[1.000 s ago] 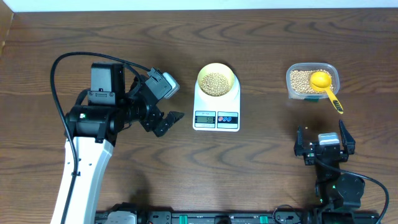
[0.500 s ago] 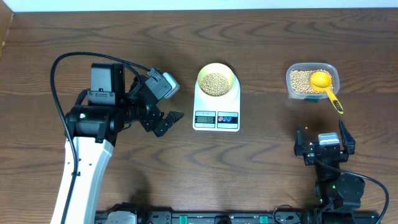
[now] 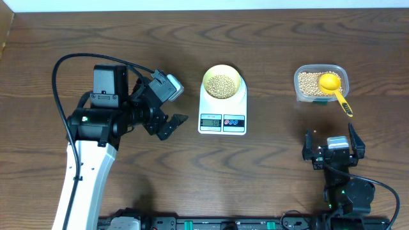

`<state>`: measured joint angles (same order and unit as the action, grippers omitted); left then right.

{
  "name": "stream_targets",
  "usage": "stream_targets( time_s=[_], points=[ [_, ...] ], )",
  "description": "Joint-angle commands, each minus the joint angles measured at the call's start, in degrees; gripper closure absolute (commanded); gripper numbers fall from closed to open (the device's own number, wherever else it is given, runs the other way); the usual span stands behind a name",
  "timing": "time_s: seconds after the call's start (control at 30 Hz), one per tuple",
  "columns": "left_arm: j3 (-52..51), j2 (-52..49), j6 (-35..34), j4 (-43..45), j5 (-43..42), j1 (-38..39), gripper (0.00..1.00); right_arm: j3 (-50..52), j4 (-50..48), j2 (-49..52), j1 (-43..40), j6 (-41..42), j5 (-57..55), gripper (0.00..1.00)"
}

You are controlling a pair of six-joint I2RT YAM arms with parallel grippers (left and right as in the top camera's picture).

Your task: Scoop item into bowl and weigh 50g on scale

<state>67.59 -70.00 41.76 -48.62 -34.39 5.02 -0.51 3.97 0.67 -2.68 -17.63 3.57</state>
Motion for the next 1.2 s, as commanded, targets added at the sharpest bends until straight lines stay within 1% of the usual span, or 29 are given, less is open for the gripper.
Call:
stream_targets(
  time_s=[0.0, 0.13, 0.2, 0.3, 0.33, 0.4, 0.53, 0.73, 0.83, 0.93, 1.17],
  points=[
    [-0.04, 1.31, -0.7, 1.49, 1.4, -0.24, 0.01, 0.17, 0.13, -0.39, 0.0, 0.44, -0.63, 0.01],
    [-1.51, 3.65, -1.07, 4.13, 2.54, -0.24, 0.01, 0.17, 0.13, -0.39, 0.0, 0.44, -0.63, 0.01],
    [-3.02, 5.11, -6.88, 8.07, 5.7, -0.24, 0.01, 0.17, 0.13, -0.39, 0.0, 0.44, -0.63, 0.01],
    [-6.19, 7.8, -20.46, 15.54, 13.64, -0.24, 0.01, 0.17, 0.13, -0.39, 0.0, 0.44, -0.63, 0.01],
    [-7.37, 8.79, -23.54, 17.42, 15.96, -0.24, 0.01, 0.17, 0.13, -0.39, 0.0, 0.44, -0.61, 0.01],
    [-9.99, 11.1, -27.43, 20.5, 19.02, -0.24, 0.01, 0.17, 0.13, -0.39, 0.0, 0.44, -0.63, 0.01],
    [-17.16, 17.64, -30.36, 27.19, 22.01, -0.24, 0.01, 0.17, 0.13, -0.39, 0.0, 0.44, -0.63, 0.01],
    [-30.29, 29.99, -30.56, 36.5, 22.27, -0.24, 0.01, 0.17, 0.13, -0.39, 0.0, 0.44, -0.61, 0.01],
    [-36.37, 35.69, -34.05, 40.65, 26.29, -0.24, 0.01, 0.17, 0.13, -0.39, 0.0, 0.44, -0.63, 0.01],
    [-41.22, 40.87, -34.38, 43.45, 27.91, -0.24, 0.01, 0.17, 0.13, -0.39, 0.0, 0.44, -0.63, 0.01],
    [-49.51, 51.47, -34.6, 45.97, 29.81, -0.24, 0.01, 0.17, 0.13, -0.39, 0.0, 0.44, -0.61, 0.01]
  ],
)
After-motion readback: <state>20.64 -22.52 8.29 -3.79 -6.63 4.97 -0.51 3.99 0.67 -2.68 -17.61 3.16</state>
